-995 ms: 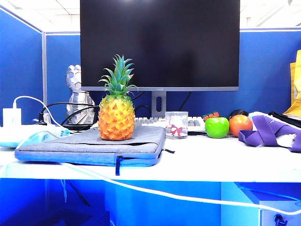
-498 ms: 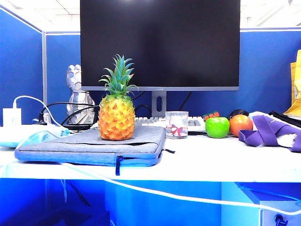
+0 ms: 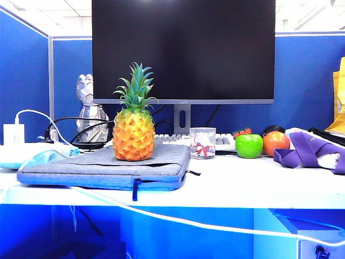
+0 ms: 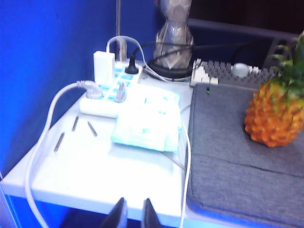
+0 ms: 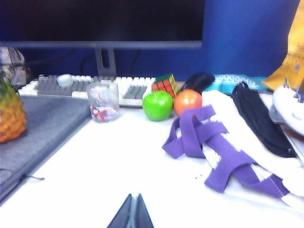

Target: Pick up the pineapple and place it above the gray bag.

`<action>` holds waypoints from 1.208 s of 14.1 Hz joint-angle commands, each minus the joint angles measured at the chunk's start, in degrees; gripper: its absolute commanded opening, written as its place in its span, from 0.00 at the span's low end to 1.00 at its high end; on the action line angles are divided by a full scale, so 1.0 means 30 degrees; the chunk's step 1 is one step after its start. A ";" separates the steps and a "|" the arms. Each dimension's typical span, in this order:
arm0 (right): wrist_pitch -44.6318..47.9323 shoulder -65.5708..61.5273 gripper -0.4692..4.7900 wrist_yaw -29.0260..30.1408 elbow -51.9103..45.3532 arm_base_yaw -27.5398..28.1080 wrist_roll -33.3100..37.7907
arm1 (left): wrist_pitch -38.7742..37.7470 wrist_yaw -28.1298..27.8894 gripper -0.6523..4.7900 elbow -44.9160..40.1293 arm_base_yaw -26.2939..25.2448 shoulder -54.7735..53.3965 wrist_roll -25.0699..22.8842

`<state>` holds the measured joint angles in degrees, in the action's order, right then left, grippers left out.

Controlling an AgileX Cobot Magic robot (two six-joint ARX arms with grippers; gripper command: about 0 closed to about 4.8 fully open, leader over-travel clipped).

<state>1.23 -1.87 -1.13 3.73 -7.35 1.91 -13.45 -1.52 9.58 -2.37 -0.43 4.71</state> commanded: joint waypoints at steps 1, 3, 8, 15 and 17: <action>0.0699 0.0029 0.10 -0.0036 0.0109 -0.0015 -0.0015 | 0.0415 0.0153 0.26 0.0007 -0.0007 0.0007 -0.0073; 0.0525 0.0029 0.09 -0.0947 0.0109 -0.0015 -0.0015 | 0.1202 0.0714 0.27 0.0007 -0.0007 0.0007 -0.0073; 0.0663 0.0029 0.09 -0.0933 0.0109 -0.0022 0.1144 | 0.1042 0.0911 0.27 0.0015 -0.0007 0.0007 0.0073; 0.0495 0.0029 0.09 -0.0947 0.0109 -0.0022 0.1421 | 0.0495 0.0940 0.27 0.0015 -0.0007 0.0007 0.0073; 0.0495 0.0029 0.09 -0.0947 0.0109 -0.0022 0.1421 | 0.0495 0.0940 0.27 0.0015 -0.0007 0.0007 0.0073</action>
<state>2.04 -1.85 -3.88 3.79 -7.40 5.98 -12.67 1.02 9.58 -2.37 -0.43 4.86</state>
